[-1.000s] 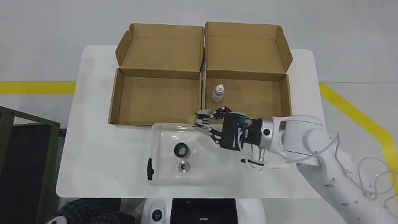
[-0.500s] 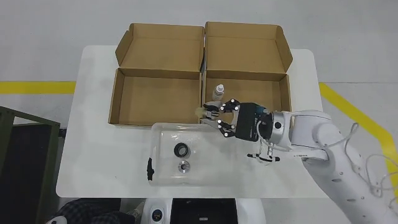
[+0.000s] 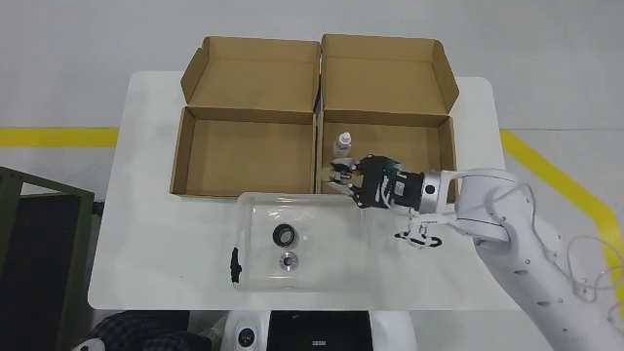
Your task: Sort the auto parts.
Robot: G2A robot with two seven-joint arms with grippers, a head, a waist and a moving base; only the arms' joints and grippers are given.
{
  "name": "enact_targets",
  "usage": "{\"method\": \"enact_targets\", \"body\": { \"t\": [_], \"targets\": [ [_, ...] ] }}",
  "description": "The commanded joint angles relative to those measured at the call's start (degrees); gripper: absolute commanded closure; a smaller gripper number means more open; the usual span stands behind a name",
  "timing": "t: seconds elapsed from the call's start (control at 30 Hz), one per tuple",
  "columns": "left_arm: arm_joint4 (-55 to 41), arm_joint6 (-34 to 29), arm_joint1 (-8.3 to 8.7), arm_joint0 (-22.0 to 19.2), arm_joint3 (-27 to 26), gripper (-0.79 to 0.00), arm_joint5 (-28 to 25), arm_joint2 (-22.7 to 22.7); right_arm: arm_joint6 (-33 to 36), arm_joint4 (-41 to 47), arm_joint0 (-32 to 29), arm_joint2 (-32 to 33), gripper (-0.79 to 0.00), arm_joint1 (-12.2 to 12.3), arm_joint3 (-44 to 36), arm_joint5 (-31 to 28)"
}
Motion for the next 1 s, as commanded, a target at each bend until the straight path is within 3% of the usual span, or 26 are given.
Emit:
{"method": "enact_targets", "body": {
  "t": [0.0,0.5,0.97],
  "targets": [
    [0.0,0.0,0.00,0.0,0.0,-0.785,0.0,0.0,1.1,-0.1,0.5,-0.1,0.000,0.0,0.8,0.0],
    [0.0,0.0,0.00,0.0,0.0,-0.785,0.0,0.0,9.5,-2.3,5.4,-1.7,0.000,-0.3,9.1,-1.4],
    [0.0,0.0,0.00,0.0,0.0,-0.785,0.0,0.0,18.8,-7.5,13.5,-8.5,0.000,-2.0,17.9,0.3]
  ]
}}
